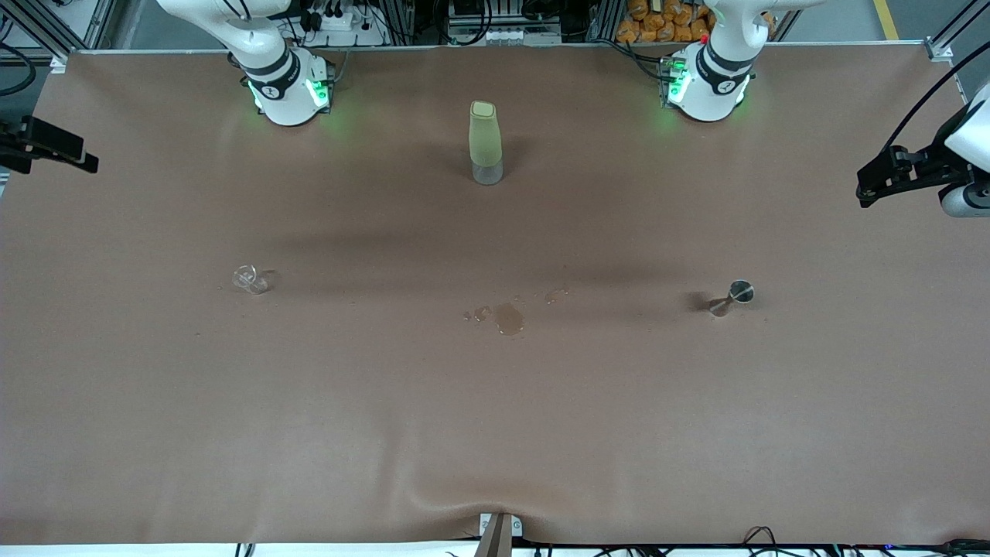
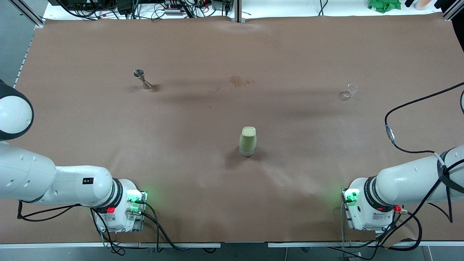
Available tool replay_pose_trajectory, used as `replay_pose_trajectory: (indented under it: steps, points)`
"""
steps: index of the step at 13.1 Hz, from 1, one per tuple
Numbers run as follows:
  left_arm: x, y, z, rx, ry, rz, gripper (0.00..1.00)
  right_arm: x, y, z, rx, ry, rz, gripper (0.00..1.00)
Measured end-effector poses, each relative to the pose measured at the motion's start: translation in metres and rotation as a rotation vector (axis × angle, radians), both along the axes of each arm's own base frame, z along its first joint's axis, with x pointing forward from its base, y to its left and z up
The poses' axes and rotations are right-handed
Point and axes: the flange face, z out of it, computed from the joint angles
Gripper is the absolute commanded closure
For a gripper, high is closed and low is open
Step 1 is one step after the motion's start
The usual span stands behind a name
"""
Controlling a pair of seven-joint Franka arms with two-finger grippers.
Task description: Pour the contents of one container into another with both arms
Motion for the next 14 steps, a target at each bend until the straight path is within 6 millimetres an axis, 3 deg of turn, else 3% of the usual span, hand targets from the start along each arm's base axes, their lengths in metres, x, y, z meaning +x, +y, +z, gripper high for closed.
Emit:
replay_pose_trajectory:
  steps: [6,14]
  points:
    - [-0.016,-0.01,-0.001,-0.077,-0.006,0.003,0.0,-0.015,-0.018,-0.009,0.006,-0.025,-0.032,0.0]
    - [-0.025,-0.006,0.011,-0.082,-0.014,0.012,0.0,0.002,-0.014,-0.011,-0.037,-0.137,-0.02,0.0]
